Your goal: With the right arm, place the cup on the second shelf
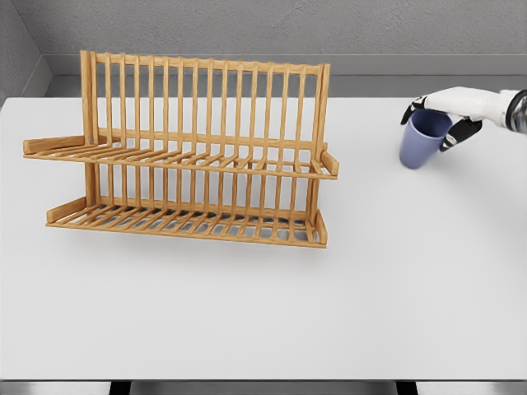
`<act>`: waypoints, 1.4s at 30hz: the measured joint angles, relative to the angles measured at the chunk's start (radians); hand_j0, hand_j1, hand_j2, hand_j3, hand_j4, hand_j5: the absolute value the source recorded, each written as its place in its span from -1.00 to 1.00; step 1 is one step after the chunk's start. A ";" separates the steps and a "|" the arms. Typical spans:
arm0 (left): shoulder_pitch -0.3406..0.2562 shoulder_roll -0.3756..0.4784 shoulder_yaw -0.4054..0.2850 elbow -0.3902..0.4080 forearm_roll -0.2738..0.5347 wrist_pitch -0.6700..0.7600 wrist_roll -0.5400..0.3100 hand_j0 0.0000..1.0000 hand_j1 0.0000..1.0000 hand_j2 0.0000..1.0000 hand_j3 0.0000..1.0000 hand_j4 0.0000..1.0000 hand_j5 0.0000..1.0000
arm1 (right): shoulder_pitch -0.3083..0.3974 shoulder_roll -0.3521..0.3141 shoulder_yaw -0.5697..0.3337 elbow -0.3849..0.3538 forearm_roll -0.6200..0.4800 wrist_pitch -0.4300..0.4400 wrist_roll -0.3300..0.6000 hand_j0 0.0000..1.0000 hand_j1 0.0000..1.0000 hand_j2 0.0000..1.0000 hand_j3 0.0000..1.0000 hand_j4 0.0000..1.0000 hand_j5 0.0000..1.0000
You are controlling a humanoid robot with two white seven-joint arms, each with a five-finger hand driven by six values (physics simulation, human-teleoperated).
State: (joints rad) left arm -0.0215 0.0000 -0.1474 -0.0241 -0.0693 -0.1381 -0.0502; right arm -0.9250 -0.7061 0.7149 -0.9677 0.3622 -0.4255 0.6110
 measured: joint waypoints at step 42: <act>0.000 0.000 0.000 0.000 0.000 0.000 0.000 1.00 1.00 1.00 1.00 1.00 1.00 | 0.005 -0.133 -0.064 -0.341 -0.010 -0.037 0.000 0.34 0.34 0.34 0.34 0.34 0.34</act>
State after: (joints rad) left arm -0.0215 0.0000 -0.1474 -0.0237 -0.0693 -0.1381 -0.0504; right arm -0.9204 -0.8390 0.6508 -1.3091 0.3525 -0.4625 0.6110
